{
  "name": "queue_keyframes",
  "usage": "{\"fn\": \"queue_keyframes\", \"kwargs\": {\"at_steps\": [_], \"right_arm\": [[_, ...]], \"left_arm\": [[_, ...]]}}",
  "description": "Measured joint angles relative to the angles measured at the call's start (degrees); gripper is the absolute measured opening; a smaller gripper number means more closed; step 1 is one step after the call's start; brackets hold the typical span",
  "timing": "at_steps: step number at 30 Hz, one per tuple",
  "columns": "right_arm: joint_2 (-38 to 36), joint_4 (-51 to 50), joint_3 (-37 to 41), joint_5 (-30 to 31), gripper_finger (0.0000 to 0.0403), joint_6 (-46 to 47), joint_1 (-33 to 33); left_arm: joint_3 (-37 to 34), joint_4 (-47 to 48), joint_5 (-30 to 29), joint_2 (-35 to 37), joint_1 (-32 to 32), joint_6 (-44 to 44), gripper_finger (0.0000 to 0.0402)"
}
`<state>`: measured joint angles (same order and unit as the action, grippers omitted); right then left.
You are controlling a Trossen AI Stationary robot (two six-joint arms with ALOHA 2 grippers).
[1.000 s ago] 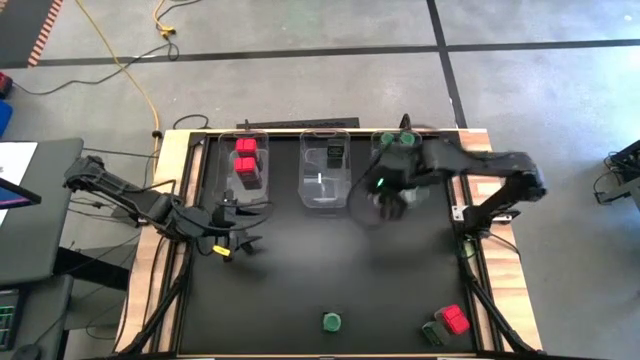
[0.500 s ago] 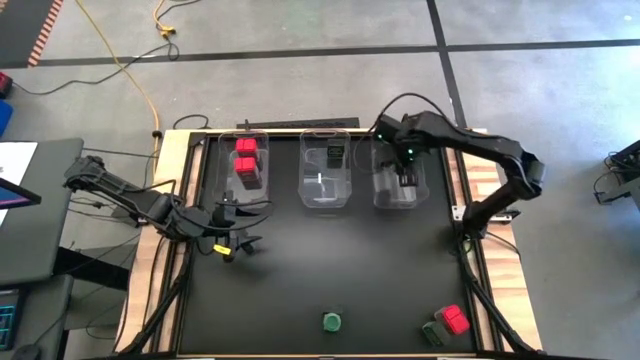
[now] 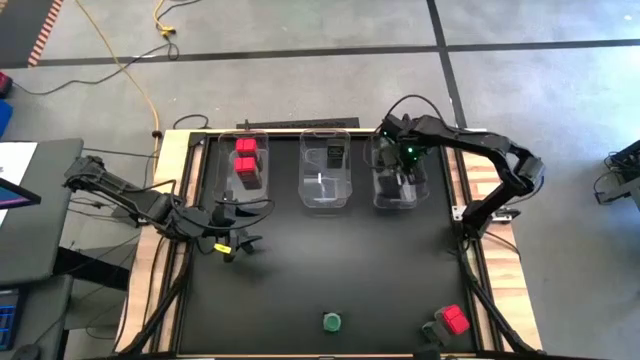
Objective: Sort spices by type
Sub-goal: Put the green seasoning bottle into the right transparent bin
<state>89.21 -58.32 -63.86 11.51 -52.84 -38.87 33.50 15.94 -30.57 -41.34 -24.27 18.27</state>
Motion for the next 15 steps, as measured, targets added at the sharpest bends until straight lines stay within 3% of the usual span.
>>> {"fn": "queue_keyframes", "kwargs": {"at_steps": [15], "right_arm": [[0.0,8.2,7.1,-1.6,0.0218,-3.9,-1.0]], "left_arm": [[0.0,0.0,-0.6,0.0,0.0,1.5,0.0304]]}}
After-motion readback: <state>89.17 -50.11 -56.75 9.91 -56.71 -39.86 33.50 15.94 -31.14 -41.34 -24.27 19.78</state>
